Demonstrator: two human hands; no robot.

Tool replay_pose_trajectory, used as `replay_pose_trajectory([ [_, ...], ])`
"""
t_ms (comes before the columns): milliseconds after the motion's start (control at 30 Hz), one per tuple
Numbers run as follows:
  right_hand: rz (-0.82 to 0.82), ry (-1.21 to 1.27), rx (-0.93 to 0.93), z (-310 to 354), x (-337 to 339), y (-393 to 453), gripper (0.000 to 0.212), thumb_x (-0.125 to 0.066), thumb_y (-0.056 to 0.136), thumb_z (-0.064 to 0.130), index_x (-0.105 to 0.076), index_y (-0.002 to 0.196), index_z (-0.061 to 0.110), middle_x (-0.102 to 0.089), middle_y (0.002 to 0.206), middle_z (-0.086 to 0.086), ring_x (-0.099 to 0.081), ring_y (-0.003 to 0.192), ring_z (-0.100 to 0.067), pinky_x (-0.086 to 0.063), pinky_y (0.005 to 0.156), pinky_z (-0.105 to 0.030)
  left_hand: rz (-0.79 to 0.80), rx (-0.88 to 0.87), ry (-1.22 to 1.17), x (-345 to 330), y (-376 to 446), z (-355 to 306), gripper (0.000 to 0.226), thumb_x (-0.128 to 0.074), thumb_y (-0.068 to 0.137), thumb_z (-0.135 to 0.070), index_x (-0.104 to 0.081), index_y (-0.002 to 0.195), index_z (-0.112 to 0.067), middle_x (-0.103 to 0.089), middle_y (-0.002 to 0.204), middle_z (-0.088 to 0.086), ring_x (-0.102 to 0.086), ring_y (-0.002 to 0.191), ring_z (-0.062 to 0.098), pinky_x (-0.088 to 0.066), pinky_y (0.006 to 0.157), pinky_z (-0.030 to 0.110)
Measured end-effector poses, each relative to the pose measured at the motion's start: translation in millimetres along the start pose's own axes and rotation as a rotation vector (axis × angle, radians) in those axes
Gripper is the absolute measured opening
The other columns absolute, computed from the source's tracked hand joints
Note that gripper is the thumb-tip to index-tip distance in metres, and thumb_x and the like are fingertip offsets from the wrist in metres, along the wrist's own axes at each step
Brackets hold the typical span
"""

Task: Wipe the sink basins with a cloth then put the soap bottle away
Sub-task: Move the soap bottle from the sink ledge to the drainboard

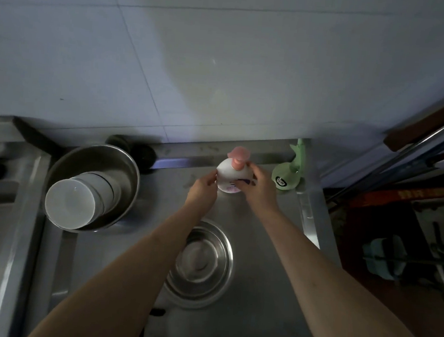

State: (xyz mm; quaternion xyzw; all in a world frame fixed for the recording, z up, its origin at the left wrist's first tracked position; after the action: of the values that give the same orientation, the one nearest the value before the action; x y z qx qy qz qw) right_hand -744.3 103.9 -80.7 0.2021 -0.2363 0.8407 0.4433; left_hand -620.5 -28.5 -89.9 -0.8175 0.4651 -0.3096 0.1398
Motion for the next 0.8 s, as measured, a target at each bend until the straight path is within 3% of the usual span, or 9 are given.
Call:
replay_pose_trajectory([
  [67,0.006,-0.024,0.011,-10,-8,10,0.059,-0.078,0.074,0.031,-0.064,0.13,0.026,-0.069,0.117,-0.001,-0.066,0.107,-0.022,-0.057,0.093,-0.045,0.003,0.012,-0.009,-2,8,6,0.064,-0.036,0.079,-0.026,-0.06,0.137,-0.038,-0.071,0.124,0.0,-0.064,0.112,0.025,-0.049,0.095,0.033],
  [133,0.007,-0.026,0.033,-24,-16,22,0.06,-0.075,0.071,0.031,-0.063,0.131,0.026,-0.068,0.116,-0.001,-0.066,0.107,-0.021,-0.057,0.093,-0.047,0.01,0.03,-0.029,-4,12,7,0.06,-0.041,0.089,-0.016,-0.054,0.144,-0.037,-0.068,0.127,0.0,-0.063,0.108,0.021,-0.046,0.087,0.027],
  [267,-0.02,-0.028,0.089,-21,-18,30,0.06,-0.068,0.072,0.027,-0.063,0.132,0.023,-0.066,0.119,-0.002,-0.063,0.111,-0.021,-0.055,0.094,-0.045,0.037,-0.004,-0.042,-7,21,3,0.062,-0.039,0.094,0.005,-0.051,0.146,-0.026,-0.062,0.12,-0.003,-0.054,0.101,0.013,-0.04,0.064,0.0],
  [300,-0.021,-0.02,0.094,-19,-17,30,0.06,-0.068,0.072,0.027,-0.063,0.132,0.021,-0.066,0.12,-0.002,-0.063,0.112,-0.022,-0.055,0.094,-0.045,0.04,-0.007,-0.04,-8,22,4,0.062,-0.039,0.094,0.006,-0.051,0.146,-0.025,-0.062,0.121,-0.003,-0.054,0.101,0.013,-0.04,0.063,0.001],
  [367,-0.019,-0.002,0.101,-22,-18,29,0.059,-0.065,0.073,0.025,-0.063,0.132,0.021,-0.065,0.121,-0.002,-0.063,0.114,-0.022,-0.055,0.094,-0.045,0.047,-0.005,-0.029,-10,23,7,0.063,-0.039,0.093,0.005,-0.05,0.146,-0.026,-0.063,0.125,-0.002,-0.055,0.105,0.012,-0.041,0.074,0.014],
  [500,-0.023,0.014,0.091,-34,-20,26,0.062,-0.065,0.075,0.023,-0.06,0.136,0.024,-0.063,0.125,-0.003,-0.063,0.118,-0.022,-0.056,0.097,-0.046,0.066,0.005,0.004,-15,24,13,0.067,-0.039,0.092,0.004,-0.042,0.153,-0.022,-0.058,0.141,0.005,-0.054,0.125,0.019,-0.034,0.096,0.021],
  [700,0.009,0.023,0.052,-26,-18,22,0.067,-0.076,0.076,0.027,-0.056,0.14,0.024,-0.066,0.13,0.001,-0.063,0.121,-0.018,-0.054,0.101,-0.046,0.043,-0.007,0.039,-15,22,12,0.069,-0.044,0.088,-0.003,-0.038,0.154,-0.021,-0.061,0.134,0.005,-0.058,0.118,0.023,-0.042,0.099,0.03],
  [800,0.008,0.054,-0.022,-11,-7,1,0.069,-0.076,0.086,0.022,-0.049,0.149,0.02,-0.058,0.143,0.005,-0.055,0.13,-0.013,-0.045,0.109,-0.029,0.005,0.016,0.046,-9,8,5,0.067,-0.047,0.094,0.002,-0.034,0.156,-0.019,-0.053,0.124,-0.003,-0.052,0.112,0.017,-0.036,0.091,0.022],
])
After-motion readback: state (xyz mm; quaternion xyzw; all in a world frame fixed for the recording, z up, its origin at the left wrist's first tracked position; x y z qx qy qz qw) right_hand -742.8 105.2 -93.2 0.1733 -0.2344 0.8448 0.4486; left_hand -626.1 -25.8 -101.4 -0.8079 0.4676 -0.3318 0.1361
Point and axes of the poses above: each hand's wrist, its own y-axis towards the middle knuckle, its own x-axis out of the back of the hand, z = x × y, the point moved 9 cm from there along y, towards the middle knuckle
